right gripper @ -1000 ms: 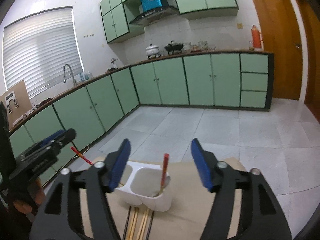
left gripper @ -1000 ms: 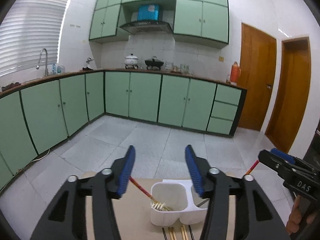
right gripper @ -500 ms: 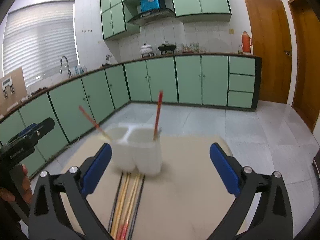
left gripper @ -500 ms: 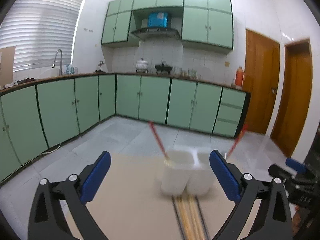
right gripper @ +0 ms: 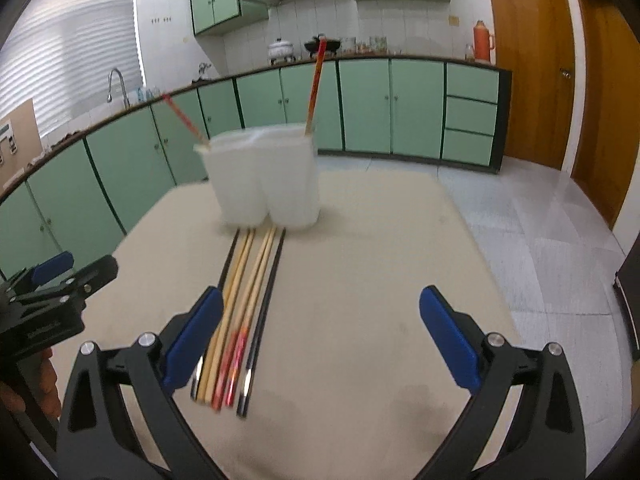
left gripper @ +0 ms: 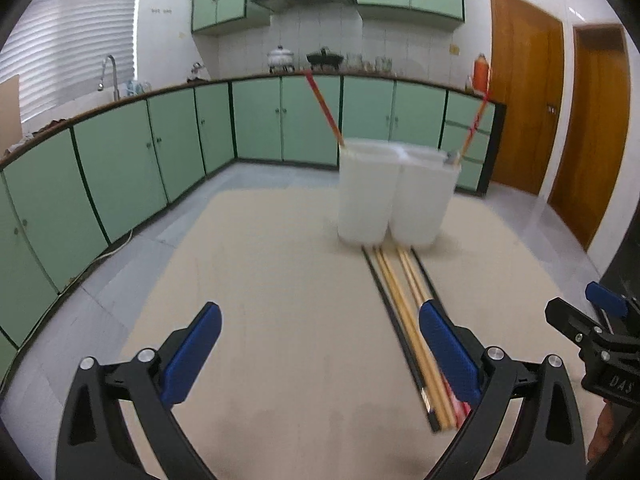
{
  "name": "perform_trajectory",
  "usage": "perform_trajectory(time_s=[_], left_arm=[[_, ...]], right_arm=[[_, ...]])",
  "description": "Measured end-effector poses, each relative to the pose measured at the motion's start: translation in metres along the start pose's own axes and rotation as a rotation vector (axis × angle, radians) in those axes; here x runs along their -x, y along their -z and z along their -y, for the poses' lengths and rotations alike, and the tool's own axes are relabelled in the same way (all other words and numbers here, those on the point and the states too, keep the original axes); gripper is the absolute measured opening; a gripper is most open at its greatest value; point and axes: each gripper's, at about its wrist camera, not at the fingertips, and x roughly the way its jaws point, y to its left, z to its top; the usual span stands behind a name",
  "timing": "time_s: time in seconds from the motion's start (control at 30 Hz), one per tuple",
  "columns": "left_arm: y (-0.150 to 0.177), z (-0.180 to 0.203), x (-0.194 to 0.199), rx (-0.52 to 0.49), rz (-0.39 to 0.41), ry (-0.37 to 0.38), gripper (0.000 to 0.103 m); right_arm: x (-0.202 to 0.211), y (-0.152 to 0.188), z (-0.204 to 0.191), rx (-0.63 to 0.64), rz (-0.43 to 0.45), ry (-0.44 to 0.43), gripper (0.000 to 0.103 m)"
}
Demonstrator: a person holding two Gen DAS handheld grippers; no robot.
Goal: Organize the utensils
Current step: 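Withdraw both tools from the holder back toward the remaining chopsticks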
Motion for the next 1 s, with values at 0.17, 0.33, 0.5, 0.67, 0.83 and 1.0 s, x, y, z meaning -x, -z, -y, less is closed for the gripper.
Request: perform_trajectory(time_s=[0.17,0.33,0.5,0.67,0.83,1.0], left_arm=[[0.025,0.006,-0.008,-0.028,-0.062,0.005,0.097],[0.042,0.010,-0.010,-0.039,-0.102,0.000,0.096],[0.055,0.008,-0.009,-0.043,-0.122,-0.001,0.096],[0.060,0.000,-0.008,-0.039,-0.138,-0.012,0.096],[0.063,-0.005,-0.007,-0.025,-0.134,-0.012,0.096],[0.065,-0.007,-0.008,-0.014,-0.136,-0.008,0.096]], right_arm=[[-0.003,0.026,-0.009,0.020,-0.054,-0.005,0.095],[-0.002,0.044,-0.019,0.045,-0.079,-0.017,0.095],[-0.003,0.054,-0.025,0.035,-0.092,-0.030,0.085],[-0.007,0.060,-0.033,0.040,-0.119,-0.032,0.072],[-0.010,0.061,-0.040,0.030,-0.115,-0.017,0.060],[-0.016,0.061,-0.043,0.019,-0.117,-0.009,0.048]])
